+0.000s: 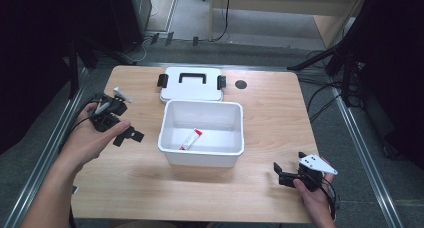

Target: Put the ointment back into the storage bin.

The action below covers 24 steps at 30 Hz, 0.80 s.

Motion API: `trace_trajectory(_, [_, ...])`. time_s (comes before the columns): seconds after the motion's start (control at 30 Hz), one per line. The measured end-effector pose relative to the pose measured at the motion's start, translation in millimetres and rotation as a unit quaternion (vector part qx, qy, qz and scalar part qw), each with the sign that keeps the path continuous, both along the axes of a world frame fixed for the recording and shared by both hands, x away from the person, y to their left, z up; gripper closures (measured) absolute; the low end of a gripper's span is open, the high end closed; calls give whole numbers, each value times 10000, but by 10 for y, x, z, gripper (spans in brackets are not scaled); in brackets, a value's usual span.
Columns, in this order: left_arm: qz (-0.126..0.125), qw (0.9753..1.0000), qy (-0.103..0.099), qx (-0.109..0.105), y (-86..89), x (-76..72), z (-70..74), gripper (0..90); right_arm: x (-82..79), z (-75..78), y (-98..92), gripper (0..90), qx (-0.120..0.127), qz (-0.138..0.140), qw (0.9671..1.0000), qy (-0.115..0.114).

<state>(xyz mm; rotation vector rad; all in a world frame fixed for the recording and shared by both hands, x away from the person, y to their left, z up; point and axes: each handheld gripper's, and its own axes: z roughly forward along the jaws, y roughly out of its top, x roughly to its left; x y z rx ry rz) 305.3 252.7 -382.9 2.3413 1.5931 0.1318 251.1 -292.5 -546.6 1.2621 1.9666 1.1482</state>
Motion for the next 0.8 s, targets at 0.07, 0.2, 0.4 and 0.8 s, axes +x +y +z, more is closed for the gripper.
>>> trace_trajectory(0.07, [174, 9998, -99, -83, 119, -59, -60, 0, 2, 0, 0, 2, -5, -5, 10000, 11])
trace_trajectory(0.2, [464, 9987, -178, -149, 350, -198, -231, 0, 5, -1, 3, 2, -30, -13, 10000, 27])
trace_trajectory(0.4, [867, 9956, -284, -224, 628, -415, -536, 0, 8, -3, 12, 2, -79, -45, 9999, 60])
trace_trajectory(0.8, [1676, 9775, -1181, -489, 924, -878, -1200, 0, 12, -4, 27, 2, -174, -66, 9998, 60])
